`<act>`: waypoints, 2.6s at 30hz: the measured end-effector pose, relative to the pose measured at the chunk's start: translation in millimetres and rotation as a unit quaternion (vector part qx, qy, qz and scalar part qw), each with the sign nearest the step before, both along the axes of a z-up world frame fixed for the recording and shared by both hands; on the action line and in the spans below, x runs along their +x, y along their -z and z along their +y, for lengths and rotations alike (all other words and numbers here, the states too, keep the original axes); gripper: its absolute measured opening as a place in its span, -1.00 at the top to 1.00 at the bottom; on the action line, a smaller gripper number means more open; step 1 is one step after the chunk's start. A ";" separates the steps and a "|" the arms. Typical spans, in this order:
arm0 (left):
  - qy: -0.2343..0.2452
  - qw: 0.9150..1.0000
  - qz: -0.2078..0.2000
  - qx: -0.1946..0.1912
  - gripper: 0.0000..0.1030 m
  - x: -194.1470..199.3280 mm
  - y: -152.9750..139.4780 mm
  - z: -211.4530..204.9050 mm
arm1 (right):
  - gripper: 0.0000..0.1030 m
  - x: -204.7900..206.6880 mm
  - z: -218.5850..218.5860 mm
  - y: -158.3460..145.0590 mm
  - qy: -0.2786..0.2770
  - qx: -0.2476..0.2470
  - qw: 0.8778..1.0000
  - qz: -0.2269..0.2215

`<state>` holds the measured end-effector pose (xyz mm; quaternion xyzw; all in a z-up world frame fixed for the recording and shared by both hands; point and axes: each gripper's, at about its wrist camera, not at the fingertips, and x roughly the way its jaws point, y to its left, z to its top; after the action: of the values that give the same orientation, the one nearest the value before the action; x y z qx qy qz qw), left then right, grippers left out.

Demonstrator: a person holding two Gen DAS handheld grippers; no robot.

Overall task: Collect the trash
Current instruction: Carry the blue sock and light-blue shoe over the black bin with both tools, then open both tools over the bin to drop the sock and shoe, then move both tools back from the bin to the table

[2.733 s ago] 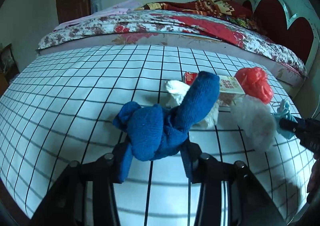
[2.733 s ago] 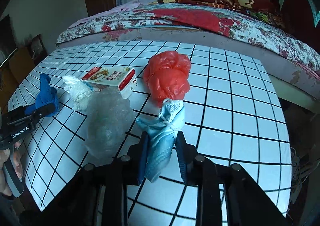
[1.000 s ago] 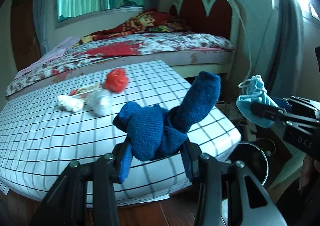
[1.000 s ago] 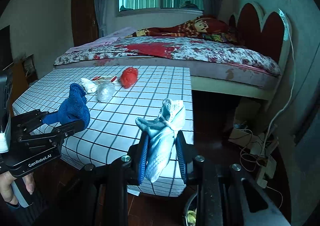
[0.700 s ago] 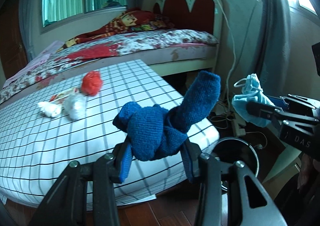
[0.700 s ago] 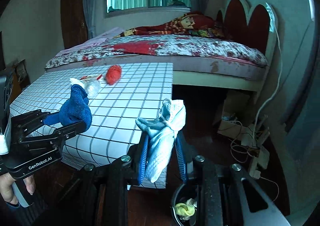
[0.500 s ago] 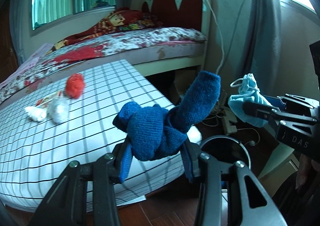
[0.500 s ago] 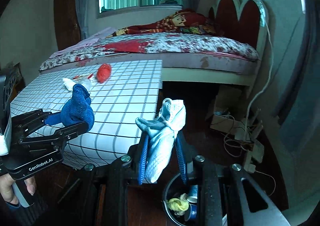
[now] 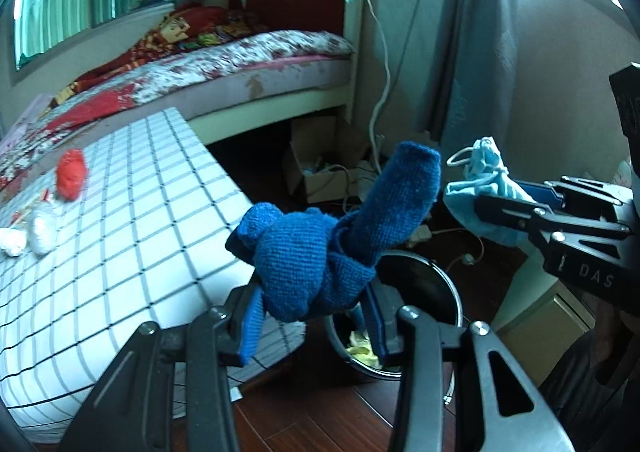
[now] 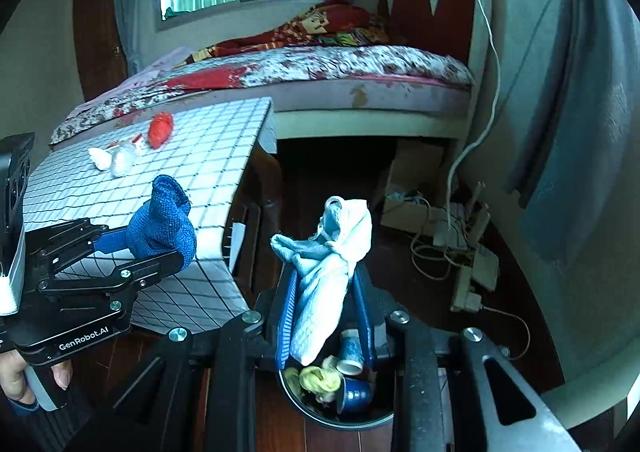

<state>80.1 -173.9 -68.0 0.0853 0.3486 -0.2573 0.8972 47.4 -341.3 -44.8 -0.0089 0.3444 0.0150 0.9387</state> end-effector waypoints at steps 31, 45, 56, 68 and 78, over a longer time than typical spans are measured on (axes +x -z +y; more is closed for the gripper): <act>0.066 0.982 0.172 0.042 0.14 39.3 121.5 -89.3 | 0.44 29.4 -61.4 128.3 -0.007 -0.004 0.985 0.174; 0.077 0.975 0.202 0.056 -0.37 43.9 147.0 -99.2 | -0.06 41.0 -77.1 159.1 0.000 -0.008 0.977 0.211; 0.007 0.984 0.154 0.086 -0.96 39.1 150.4 -80.6 | -0.98 35.7 -92.8 172.2 0.054 -0.035 0.966 0.251; -0.014 0.986 0.132 0.098 -0.96 31.4 133.3 -71.9 | -0.98 30.6 -78.1 153.0 0.049 -0.047 0.972 0.224; -0.016 0.989 0.114 0.092 -0.96 13.4 106.3 -62.3 | -0.98 11.9 -64.7 131.1 0.060 -0.031 0.979 0.192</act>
<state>93.5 -236.3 -174.3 0.1316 0.4722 -0.2182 0.8439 59.4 -406.0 -175.9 -0.0140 0.5188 -0.0503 0.8533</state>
